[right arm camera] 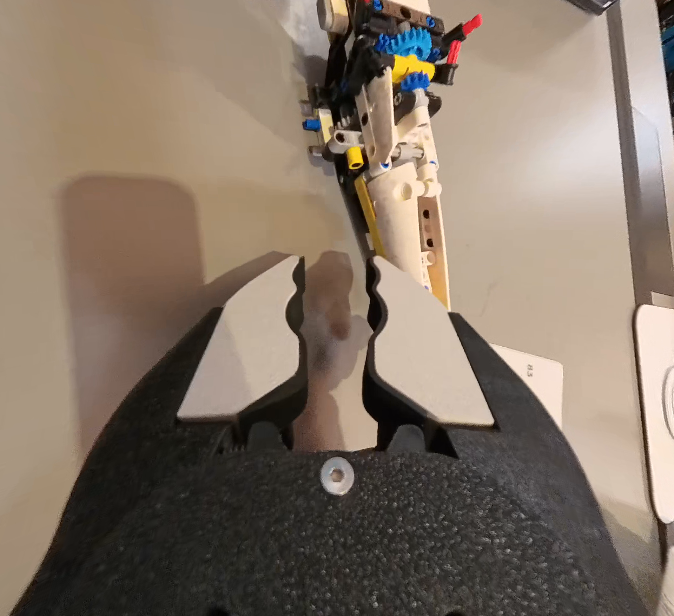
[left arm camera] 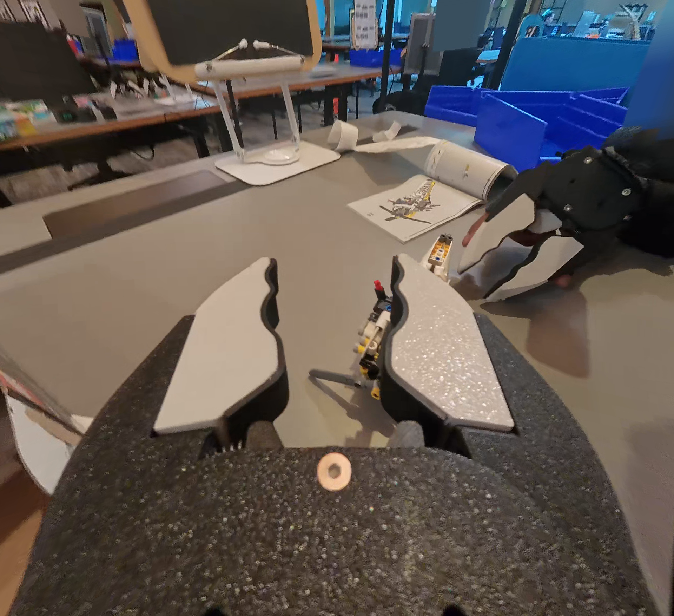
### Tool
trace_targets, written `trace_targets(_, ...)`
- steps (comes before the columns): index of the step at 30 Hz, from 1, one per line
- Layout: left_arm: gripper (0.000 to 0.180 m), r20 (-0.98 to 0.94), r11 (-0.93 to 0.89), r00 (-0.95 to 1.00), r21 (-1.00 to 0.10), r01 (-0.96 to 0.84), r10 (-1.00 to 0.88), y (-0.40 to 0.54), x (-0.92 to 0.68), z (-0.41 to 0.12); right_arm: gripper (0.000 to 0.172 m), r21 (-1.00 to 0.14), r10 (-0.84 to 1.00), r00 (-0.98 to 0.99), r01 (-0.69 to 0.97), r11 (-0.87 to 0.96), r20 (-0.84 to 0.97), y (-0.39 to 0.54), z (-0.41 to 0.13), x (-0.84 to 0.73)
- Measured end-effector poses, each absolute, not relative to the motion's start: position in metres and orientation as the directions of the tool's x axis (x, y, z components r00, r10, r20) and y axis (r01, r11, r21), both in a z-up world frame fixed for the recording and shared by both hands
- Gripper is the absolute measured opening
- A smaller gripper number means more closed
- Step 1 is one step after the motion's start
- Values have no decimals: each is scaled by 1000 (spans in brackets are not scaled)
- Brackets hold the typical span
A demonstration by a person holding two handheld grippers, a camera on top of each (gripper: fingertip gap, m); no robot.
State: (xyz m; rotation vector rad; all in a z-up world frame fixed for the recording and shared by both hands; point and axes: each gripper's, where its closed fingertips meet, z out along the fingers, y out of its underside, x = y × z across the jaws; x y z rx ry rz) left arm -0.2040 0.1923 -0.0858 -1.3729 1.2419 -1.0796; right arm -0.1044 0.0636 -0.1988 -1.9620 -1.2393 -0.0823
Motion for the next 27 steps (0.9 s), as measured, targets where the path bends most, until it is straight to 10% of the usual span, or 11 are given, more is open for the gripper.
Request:
trace_targets(11, 53, -140, 130, 86, -985, -117, -986, 218, -192, -92, 27, -583, 724, 542, 776, -239, 426, 80, -206, -102)
trace_targets(27, 53, 182, -67, -308, -935, -348, -934, 151, -210, -138, 32, -587, 668, 587, 764, -270, 457, 123, -204, -101)
